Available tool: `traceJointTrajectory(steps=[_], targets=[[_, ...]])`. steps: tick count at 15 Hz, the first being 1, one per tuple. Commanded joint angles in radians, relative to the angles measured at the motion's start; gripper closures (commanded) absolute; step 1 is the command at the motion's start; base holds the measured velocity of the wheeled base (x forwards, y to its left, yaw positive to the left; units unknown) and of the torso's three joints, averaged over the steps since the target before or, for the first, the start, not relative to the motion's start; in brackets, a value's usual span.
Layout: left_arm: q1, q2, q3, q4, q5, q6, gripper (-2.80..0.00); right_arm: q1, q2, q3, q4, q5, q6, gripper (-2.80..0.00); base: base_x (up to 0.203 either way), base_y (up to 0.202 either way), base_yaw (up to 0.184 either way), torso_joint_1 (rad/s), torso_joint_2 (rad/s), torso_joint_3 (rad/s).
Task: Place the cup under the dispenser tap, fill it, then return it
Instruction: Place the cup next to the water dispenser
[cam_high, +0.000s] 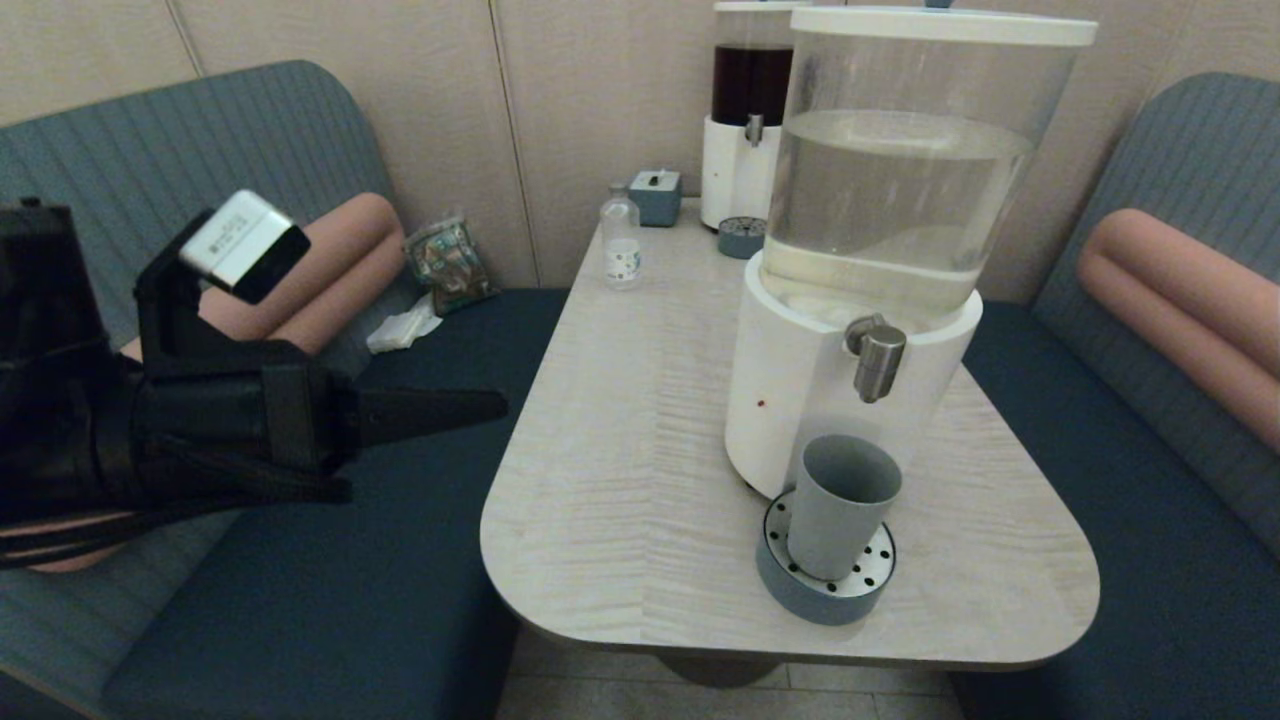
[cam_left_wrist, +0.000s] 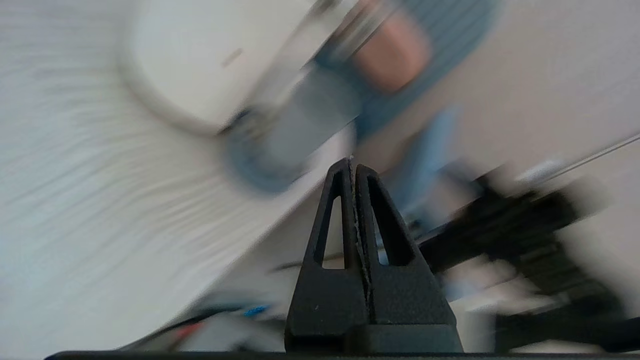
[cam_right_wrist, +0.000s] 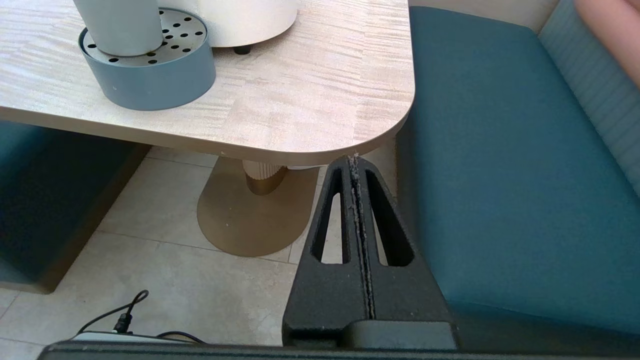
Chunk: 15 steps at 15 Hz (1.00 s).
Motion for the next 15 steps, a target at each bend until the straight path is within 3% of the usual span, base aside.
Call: traceJointTrajectory(steps=[1, 5, 7, 11, 13, 15], targets=[[-0.007, -0.005, 0.06, -0.068, 0.012, 0.084, -2.8, 0.0, -0.002, 0.0, 0.0, 0.0, -0.001, 0.0, 0.0, 0.0, 0.0, 0.0, 0.0, 0.0], [-0.007, 0.068, 0.091, -0.321, 0.032, 0.168, -2.8, 0.0, -0.002, 0.0, 0.0, 0.0, -0.001, 0.0, 0.0, 0.0, 0.0, 0.0, 0.0, 0.0], [-0.006, 0.177, 0.091, -0.406, 0.046, 0.277, -2.8, 0.0, -0.002, 0.0, 0.0, 0.0, -0.001, 0.0, 0.0, 0.0, 0.0, 0.0, 0.0, 0.0], [-0.032, 0.468, 0.091, -0.655, 0.088, 0.553, -2.8, 0.0, -0.002, 0.0, 0.0, 0.0, -0.001, 0.0, 0.0, 0.0, 0.0, 0.0, 0.0, 0.0], [-0.127, 0.588, 0.068, -0.792, 0.125, 0.63, -2.8, 0.0, -0.002, 0.0, 0.0, 0.0, -0.001, 0.0, 0.0, 0.0, 0.0, 0.0, 0.0, 0.0], [-0.279, 0.614, 0.027, -0.846, 0.191, 0.631, -2.8, 0.0, -0.002, 0.0, 0.0, 0.0, -0.001, 0.0, 0.0, 0.0, 0.0, 0.0, 0.0, 0.0]])
